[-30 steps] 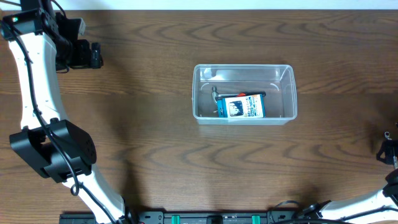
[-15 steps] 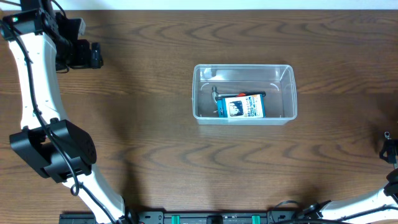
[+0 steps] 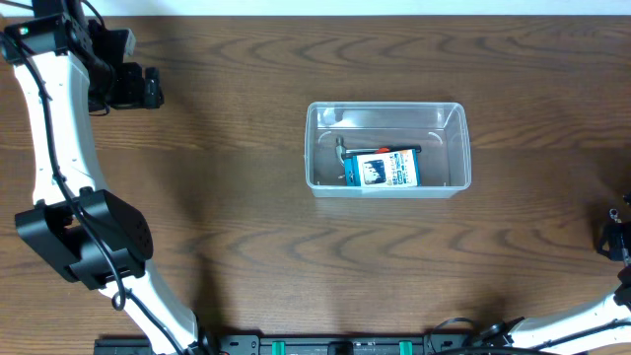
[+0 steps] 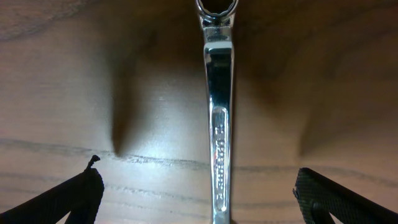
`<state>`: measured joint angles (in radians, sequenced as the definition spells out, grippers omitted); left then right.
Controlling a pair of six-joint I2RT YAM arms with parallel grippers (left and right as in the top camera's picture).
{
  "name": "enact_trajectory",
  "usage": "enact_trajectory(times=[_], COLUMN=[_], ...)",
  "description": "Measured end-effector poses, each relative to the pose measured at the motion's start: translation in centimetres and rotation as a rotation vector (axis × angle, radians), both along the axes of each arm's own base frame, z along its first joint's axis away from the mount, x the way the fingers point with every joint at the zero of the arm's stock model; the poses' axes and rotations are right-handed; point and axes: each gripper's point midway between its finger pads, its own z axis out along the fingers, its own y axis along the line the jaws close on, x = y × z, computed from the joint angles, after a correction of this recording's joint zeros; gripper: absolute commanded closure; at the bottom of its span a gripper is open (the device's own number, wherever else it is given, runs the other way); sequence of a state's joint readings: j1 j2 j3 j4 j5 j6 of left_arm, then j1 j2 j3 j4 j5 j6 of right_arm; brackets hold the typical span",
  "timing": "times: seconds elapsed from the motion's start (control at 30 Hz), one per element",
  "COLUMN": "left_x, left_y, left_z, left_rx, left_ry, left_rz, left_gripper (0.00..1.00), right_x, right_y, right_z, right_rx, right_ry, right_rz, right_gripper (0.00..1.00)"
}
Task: Pack container
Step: 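Lower the right gripper and close it on the wrench shaft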
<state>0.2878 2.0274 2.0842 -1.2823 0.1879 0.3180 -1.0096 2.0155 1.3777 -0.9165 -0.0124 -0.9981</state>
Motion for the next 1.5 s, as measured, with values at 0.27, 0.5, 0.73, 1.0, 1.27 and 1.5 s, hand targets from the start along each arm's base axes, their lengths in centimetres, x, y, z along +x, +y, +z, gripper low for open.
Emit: enact_trajectory(times=[0.27,0.5,0.73,1.0,1.27,1.5], left_x=[0.0,0.0,0.0,0.0,0.0,0.0], left_y=[0.0,0.0,0.0,0.0,0.0,0.0], left_z=[0.0,0.0,0.0,0.0,0.0,0.0], left_rx=[0.0,0.0,0.0,0.0,0.0,0.0], left_ry=[0.0,0.0,0.0,0.0,0.0,0.0], left_rz=[0.0,0.0,0.0,0.0,0.0,0.0], left_gripper=[0.02,0.02,0.02,0.02,0.02,0.02], right_x=[0.3,0.0,0.0,-0.1,-0.1,0.1], right_y=[-0.5,-0.2,-0.4,-0.5,-0.5,-0.7], right_z=[-0.2,-1.2,-1.2,-1.2,-1.3,-1.3], right_rx=[-0.017,0.008,0.001,-0.005,-0.007,-0.013], right_ry=[-0.01,0.012,0.016,0.021,0.024,0.016], right_rz=[0.0,0.0,0.004,0.01,0.008,0.014], right_gripper=[0.01,0.01,0.01,0.26,0.34,0.66])
